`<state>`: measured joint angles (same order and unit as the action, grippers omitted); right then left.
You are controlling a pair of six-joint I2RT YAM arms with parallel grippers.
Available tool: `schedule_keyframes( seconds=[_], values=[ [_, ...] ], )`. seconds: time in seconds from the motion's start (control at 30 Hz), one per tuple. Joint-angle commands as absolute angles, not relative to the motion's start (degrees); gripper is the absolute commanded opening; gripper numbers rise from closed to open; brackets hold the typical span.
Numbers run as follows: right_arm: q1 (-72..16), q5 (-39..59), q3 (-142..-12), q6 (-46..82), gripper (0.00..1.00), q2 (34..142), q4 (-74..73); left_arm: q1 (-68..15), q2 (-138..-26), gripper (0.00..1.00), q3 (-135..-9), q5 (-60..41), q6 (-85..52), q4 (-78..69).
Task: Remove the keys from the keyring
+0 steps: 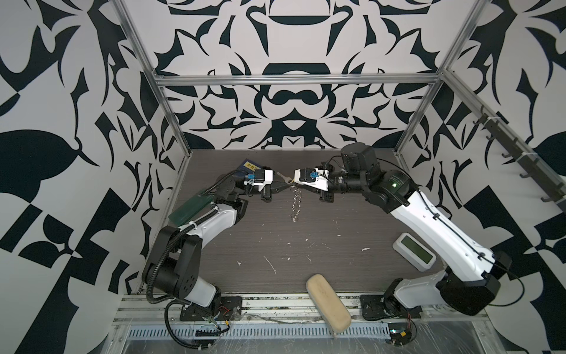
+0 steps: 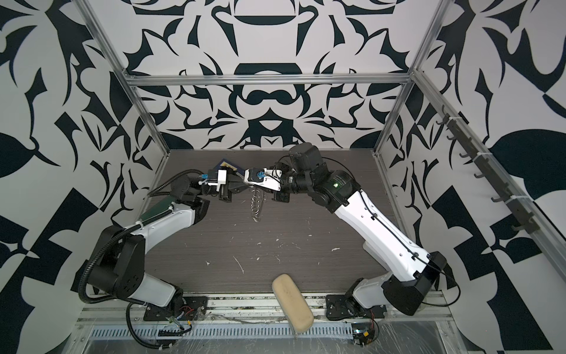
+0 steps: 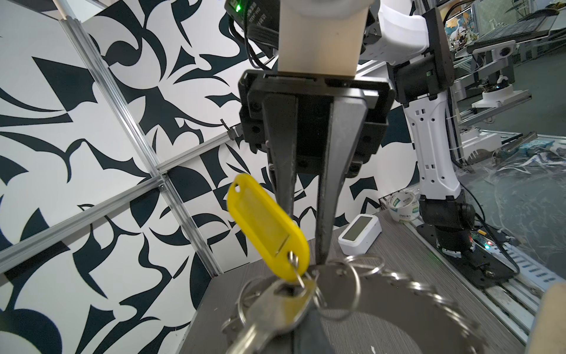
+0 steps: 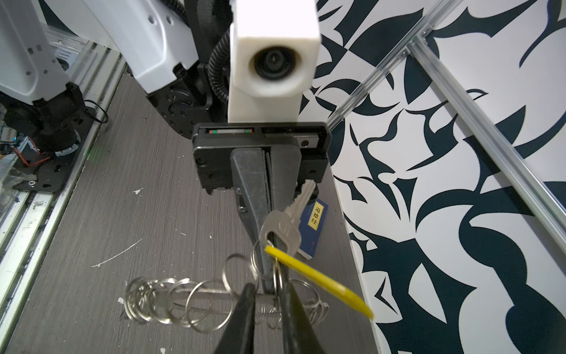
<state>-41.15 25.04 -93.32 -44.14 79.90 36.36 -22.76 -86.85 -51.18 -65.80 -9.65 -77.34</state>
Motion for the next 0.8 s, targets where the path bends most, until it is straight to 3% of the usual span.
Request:
schedule_keyframes(
  seconds=[0.0,0.23,0.3,0.4,0.5,0.6,0.7,0.77],
  values=[
    [-41.49,24.17,-96.23,-44.71,0.18,79.87,36.06,-22.43,-86.18,0.0,-50.75,-65.83,-10.65,-81.17],
    [-41.55,24.26,-97.71,-44.82,0.03,80.92,37.39,-22.41,-85.96,0.0,-50.27,-66.09,-10.56,-81.3],
    [-41.57,24.46,-97.91,-44.66,0.04,81.05,37.62,-22.48,-85.92,0.0,-50.12,-66.07,-10.22,-81.35],
    [-41.73,24.52,-98.08,-44.33,0.12,81.24,37.73,-22.42,-85.96,0.0,-50.1,-66.16,-10.12,-81.3],
    [-41.83,24.52,-98.3,-44.29,0.13,81.49,37.81,-22.46,-85.88,0.0,-50.1,-66.09,-10.12,-81.39],
    [-41.92,24.61,-98.78,-44.21,0.1,81.86,38.45,-22.46,-85.72,0.0,-49.93,-66.09,-10.02,-81.39],
    [-42.03,24.98,-99.93,-44.46,0.0,82.73,40.0,-22.41,-85.74,0.0,-49.83,-66.09,-9.93,-81.39],
    [-42.01,24.88,-100.89,-44.53,0.0,83.25,41.24,-22.46,-85.78,0.0,-49.77,-66.01,-10.02,-81.39]
  ],
)
